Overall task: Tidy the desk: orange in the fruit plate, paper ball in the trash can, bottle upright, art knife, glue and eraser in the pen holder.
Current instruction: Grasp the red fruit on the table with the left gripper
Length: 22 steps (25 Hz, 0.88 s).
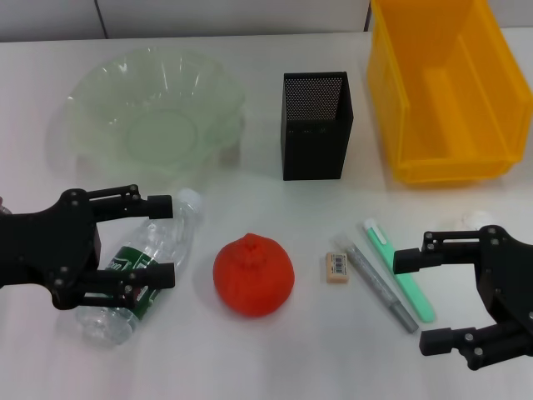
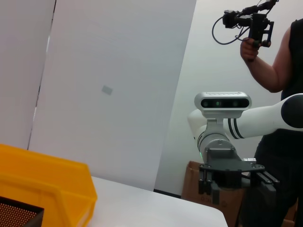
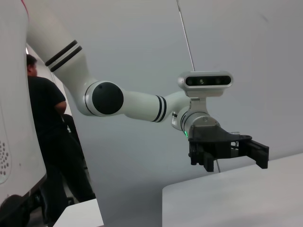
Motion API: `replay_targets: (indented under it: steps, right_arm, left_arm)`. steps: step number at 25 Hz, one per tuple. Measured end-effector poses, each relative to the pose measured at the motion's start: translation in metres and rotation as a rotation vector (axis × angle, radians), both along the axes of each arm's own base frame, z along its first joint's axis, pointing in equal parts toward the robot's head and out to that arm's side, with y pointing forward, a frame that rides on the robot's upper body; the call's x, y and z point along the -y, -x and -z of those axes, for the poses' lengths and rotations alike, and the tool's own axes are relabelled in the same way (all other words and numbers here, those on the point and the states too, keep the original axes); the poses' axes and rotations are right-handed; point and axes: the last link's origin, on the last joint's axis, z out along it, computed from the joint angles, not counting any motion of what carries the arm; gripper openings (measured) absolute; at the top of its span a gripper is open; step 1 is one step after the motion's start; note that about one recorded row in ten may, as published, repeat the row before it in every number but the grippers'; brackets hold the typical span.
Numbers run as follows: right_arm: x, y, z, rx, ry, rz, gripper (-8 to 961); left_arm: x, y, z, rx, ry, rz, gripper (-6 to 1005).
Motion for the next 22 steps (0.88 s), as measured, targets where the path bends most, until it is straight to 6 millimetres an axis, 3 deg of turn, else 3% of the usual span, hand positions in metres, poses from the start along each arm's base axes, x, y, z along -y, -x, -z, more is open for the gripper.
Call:
replay_targets:
  steps: [12,18,22]
  right_arm:
    - [-0.001,-0.004,0.001,-0.004,-0.03,0.034,787]
    - [0.001,-0.022,-0.003,0.01,-0.096,0.133,784]
    - [0.011,-0.041,-0.011,-0.011,-0.18,0.249,783]
  left_arm:
    - [-0.001,-0.001,0.001,-0.014,0.013,0.007,821]
    - [-0.032,-0.019,0.016,-0.113,0.015,0.017,818]
    - [-0.058,-0.031,0.038,-0.299,0.033,0.016,817]
